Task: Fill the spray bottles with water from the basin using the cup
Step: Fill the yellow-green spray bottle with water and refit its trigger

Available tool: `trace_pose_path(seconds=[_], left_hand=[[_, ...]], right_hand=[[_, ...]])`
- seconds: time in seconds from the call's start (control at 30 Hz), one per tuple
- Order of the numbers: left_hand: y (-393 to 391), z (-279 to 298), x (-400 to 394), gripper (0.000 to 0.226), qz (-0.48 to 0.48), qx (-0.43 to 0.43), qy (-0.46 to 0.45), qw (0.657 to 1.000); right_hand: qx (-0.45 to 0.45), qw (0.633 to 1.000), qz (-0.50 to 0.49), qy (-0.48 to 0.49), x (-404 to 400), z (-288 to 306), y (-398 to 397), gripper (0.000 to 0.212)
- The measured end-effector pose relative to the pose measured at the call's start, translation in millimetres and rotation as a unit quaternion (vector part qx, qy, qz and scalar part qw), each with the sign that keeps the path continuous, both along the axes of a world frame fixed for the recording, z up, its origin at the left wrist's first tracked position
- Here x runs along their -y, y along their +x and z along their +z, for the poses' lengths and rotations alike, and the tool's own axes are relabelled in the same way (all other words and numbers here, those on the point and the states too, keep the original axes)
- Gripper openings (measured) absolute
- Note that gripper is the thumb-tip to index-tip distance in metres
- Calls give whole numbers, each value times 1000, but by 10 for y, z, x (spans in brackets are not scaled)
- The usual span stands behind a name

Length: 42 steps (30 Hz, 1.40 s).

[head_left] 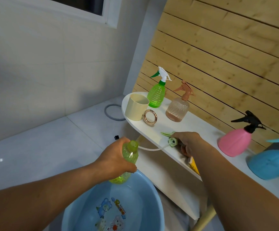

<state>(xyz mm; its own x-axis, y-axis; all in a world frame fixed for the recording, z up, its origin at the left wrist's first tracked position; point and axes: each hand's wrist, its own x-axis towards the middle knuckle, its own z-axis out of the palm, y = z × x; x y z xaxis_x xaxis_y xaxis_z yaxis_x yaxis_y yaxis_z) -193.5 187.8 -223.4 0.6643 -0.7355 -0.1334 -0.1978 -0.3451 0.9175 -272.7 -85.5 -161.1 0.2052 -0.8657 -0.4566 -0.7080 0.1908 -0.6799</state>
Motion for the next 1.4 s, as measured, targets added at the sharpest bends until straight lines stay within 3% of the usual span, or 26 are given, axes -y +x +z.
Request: trace_pose_path(seconds=[0.13,0.27,0.53,0.7,0.9,1.2,1.4], left_hand=[[20,-14,-18,69,2,3,3,1000],[39,-27,-56,69,7,3,6,1000],[30,-24,-129,68,14,8,16,1000],[-19,14,-118,68,9,11,12,1000],[-73,41,-102,69,-2,8,0,1000],[-96,72,-90,64,-7,8,-25,1000],[-133,110,-58,64,-6,16,-41,999]], right_hand=[[41,997,-15,62,2,18,-33,25],[106,993,-15,49,-9,248,-56,30],[235,952,87,-179,-559,1165,-35,19],[230,912,141,-308,-870,1407,25,17],[216,878,192,-382,-1220,1462,5,19],[245,823,354,-370,-1684,1165,-123,20],[203,833,414,-307,-1584,746,-358,17]])
